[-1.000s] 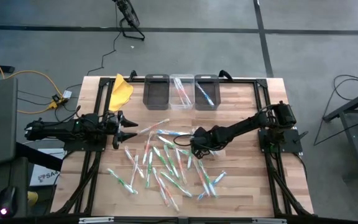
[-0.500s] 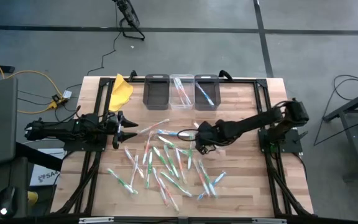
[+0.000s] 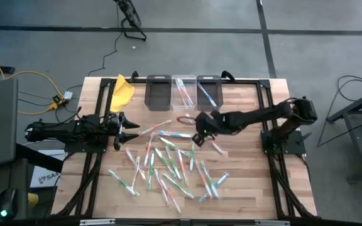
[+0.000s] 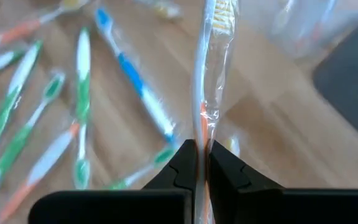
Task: Pick & Place Toothbrushes
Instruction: Put the orange toothbrush into the transparent bin
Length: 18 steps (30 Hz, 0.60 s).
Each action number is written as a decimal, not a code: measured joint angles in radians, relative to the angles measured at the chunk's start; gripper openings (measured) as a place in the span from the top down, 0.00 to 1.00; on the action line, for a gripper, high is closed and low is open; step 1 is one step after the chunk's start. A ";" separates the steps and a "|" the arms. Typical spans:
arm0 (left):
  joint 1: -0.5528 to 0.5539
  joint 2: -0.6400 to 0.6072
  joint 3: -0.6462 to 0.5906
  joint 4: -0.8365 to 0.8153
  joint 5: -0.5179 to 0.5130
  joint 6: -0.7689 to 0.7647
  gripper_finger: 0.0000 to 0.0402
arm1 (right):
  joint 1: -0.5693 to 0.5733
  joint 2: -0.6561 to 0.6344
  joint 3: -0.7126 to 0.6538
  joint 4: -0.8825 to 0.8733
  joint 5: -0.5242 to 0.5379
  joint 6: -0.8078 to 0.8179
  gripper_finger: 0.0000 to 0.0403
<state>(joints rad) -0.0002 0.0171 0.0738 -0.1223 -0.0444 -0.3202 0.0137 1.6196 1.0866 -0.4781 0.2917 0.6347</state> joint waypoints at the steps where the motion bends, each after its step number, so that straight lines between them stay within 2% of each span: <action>1: 0.000 0.000 0.000 0.000 0.000 0.000 0.42 | -0.021 0.000 0.010 0.000 -0.008 -0.017 0.97; 13: 0.000 0.000 0.000 0.001 0.000 -0.003 0.42 | -0.305 0.030 0.220 0.098 -0.145 -0.221 0.98; 18: 0.000 0.000 0.000 0.002 -0.001 -0.025 0.42 | -0.414 0.142 0.329 0.100 -0.213 -0.248 0.98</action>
<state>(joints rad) -0.0002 0.0171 0.0734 -0.1207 -0.0455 -0.3457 -0.4000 1.7615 1.4158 -0.3781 0.0784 0.3865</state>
